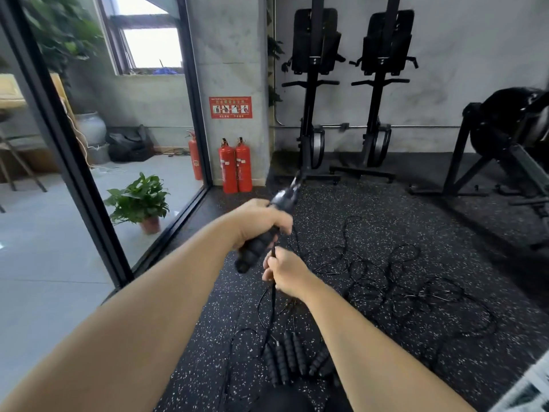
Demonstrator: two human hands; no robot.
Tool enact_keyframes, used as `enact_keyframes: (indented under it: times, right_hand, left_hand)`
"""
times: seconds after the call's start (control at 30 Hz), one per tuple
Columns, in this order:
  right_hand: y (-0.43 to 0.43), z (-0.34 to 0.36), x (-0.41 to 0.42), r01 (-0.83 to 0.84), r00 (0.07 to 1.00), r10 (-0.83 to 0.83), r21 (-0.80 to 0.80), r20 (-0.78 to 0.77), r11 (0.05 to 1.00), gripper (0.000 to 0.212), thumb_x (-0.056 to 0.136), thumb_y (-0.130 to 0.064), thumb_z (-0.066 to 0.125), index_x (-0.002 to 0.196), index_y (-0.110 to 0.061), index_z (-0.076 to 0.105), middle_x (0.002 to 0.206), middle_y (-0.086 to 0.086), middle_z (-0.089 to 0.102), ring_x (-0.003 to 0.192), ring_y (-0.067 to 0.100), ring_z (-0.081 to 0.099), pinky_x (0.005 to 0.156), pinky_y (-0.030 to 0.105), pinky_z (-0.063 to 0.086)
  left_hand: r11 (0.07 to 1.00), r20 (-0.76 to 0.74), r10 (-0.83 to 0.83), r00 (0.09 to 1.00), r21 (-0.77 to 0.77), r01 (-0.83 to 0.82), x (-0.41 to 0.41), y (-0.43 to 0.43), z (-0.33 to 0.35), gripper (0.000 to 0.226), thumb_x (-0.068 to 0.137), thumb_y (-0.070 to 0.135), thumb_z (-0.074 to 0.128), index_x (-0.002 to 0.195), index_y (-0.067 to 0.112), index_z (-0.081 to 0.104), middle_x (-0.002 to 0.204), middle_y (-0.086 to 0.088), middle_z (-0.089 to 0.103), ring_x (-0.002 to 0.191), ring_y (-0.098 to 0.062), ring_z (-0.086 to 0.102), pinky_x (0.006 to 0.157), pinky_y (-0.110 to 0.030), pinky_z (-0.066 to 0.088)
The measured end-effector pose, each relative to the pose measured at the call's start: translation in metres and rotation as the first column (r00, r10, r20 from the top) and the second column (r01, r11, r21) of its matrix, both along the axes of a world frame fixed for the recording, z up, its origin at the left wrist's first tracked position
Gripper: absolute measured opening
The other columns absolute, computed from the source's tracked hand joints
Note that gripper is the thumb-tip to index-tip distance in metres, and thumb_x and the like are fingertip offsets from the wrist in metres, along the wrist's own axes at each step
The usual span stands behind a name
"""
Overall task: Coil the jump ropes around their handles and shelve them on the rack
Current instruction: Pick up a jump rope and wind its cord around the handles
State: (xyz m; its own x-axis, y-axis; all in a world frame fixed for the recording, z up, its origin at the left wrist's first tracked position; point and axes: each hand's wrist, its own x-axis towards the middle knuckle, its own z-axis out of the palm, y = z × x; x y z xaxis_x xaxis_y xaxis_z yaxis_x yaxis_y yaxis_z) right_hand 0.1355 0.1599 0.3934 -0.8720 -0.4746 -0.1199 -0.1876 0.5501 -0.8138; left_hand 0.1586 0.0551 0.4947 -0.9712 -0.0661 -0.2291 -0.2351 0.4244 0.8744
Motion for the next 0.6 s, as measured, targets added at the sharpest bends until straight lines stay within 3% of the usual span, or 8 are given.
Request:
enact_keyframes:
  times: [0.07, 0.13, 0.23, 0.3, 0.37, 0.47, 0.53, 0.6]
  right_hand:
    - [0.001, 0.019, -0.004, -0.049, 0.993, 0.051, 0.018, -0.107, 0.999, 0.035, 0.093, -0.002, 0.044, 0.072, -0.029, 0.043, 0.100, 0.015, 0.068, 0.080, 0.017, 0.053, 0.073, 0.032, 0.043]
    - [0.004, 0.032, -0.010, -0.043, 0.981, 0.049, 0.035, -0.190, 0.998, 0.035, 0.092, -0.004, 0.049, 0.070, -0.030, 0.044, 0.098, 0.016, 0.063, 0.084, 0.017, 0.050, 0.077, 0.032, 0.043]
    - [0.010, 0.044, -0.014, 0.004, 0.971, 0.006, 0.044, -0.237, 0.999, 0.020, 0.092, -0.003, 0.046, 0.080, -0.018, 0.050, 0.080, 0.005, 0.054, 0.074, 0.020, 0.047, 0.063, 0.030, 0.039]
    - [0.010, 0.053, -0.015, -0.001, 0.962, 0.012, 0.042, -0.274, 0.999, 0.014, 0.093, -0.002, 0.044, 0.096, -0.010, 0.055, 0.086, 0.006, 0.057, 0.073, 0.021, 0.048, 0.060, 0.030, 0.039]
    - [0.008, 0.060, -0.022, -0.022, 0.940, 0.041, 0.060, -0.340, 0.998, 0.023, 0.094, -0.003, 0.043, 0.113, -0.006, 0.056, 0.100, 0.011, 0.060, 0.085, 0.024, 0.051, 0.075, 0.036, 0.044]
    - [0.010, 0.062, -0.036, -0.008, 0.969, 0.019, 0.043, -0.247, 0.999, 0.018, 0.099, -0.011, 0.036, 0.093, -0.012, 0.053, 0.090, 0.008, 0.055, 0.081, 0.023, 0.048, 0.074, 0.036, 0.041]
    - [0.018, 0.060, -0.037, 0.040, 0.986, -0.033, 0.046, -0.161, 0.998, 0.025, 0.102, -0.014, 0.030, 0.083, -0.013, 0.047, 0.082, 0.007, 0.054, 0.068, 0.020, 0.048, 0.062, 0.029, 0.042]
    - [0.025, 0.051, -0.037, 0.067, 0.992, -0.057, 0.091, -0.110, 0.994, 0.023, 0.102, -0.013, 0.030, 0.091, -0.008, 0.050, 0.081, 0.007, 0.055, 0.063, 0.017, 0.050, 0.058, 0.024, 0.045]
  left_hand:
    - [0.967, -0.044, -0.022, 0.999, -0.253, 0.010, 0.000, 0.000, -0.012, 0.029, 0.069, 0.016, 0.073, 0.093, 0.009, 0.058, 0.079, -0.006, 0.060, 0.064, -0.019, 0.054, 0.061, -0.029, 0.051]
    - [0.913, -0.154, 0.000, 0.988, -0.403, -0.063, -0.002, -0.003, -0.015, 0.032, 0.068, 0.025, 0.074, 0.091, 0.011, 0.056, 0.083, -0.003, 0.062, 0.068, -0.018, 0.057, 0.060, -0.028, 0.050]
    - [0.787, -0.247, -0.058, 0.967, -0.607, -0.108, -0.002, -0.004, -0.006, 0.041, 0.057, 0.040, 0.071, 0.085, 0.016, 0.051, 0.085, -0.002, 0.060, 0.071, -0.017, 0.057, 0.058, -0.029, 0.046]
    - [0.765, -0.303, -0.068, 0.951, -0.627, -0.145, -0.001, -0.003, 0.001, 0.039, 0.061, 0.039, 0.073, 0.083, 0.018, 0.048, 0.082, 0.000, 0.058, 0.069, -0.015, 0.055, 0.056, -0.030, 0.045]
    - [0.831, -0.384, 0.013, 0.923, -0.509, -0.224, -0.001, -0.003, 0.008, 0.036, 0.070, 0.033, 0.076, 0.080, 0.019, 0.046, 0.078, 0.002, 0.055, 0.065, -0.012, 0.051, 0.052, -0.028, 0.038]
    - [0.962, -0.395, 0.244, 0.886, -0.014, -0.272, -0.002, -0.009, 0.023, 0.032, 0.064, 0.024, 0.074, 0.083, 0.013, 0.050, 0.068, 0.000, 0.055, 0.056, -0.020, 0.050, 0.051, -0.025, 0.044]
    - [0.933, -0.374, 0.356, 0.856, 0.195, -0.303, -0.002, -0.017, 0.033, 0.037, 0.056, 0.022, 0.069, 0.088, 0.010, 0.056, 0.067, -0.003, 0.055, 0.055, -0.020, 0.050, 0.051, -0.028, 0.047]
    - [0.893, -0.379, 0.426, 0.822, 0.323, -0.314, -0.001, -0.024, 0.043, 0.043, 0.053, 0.021, 0.067, 0.093, 0.008, 0.057, 0.071, -0.004, 0.056, 0.055, -0.018, 0.050, 0.052, -0.026, 0.048]
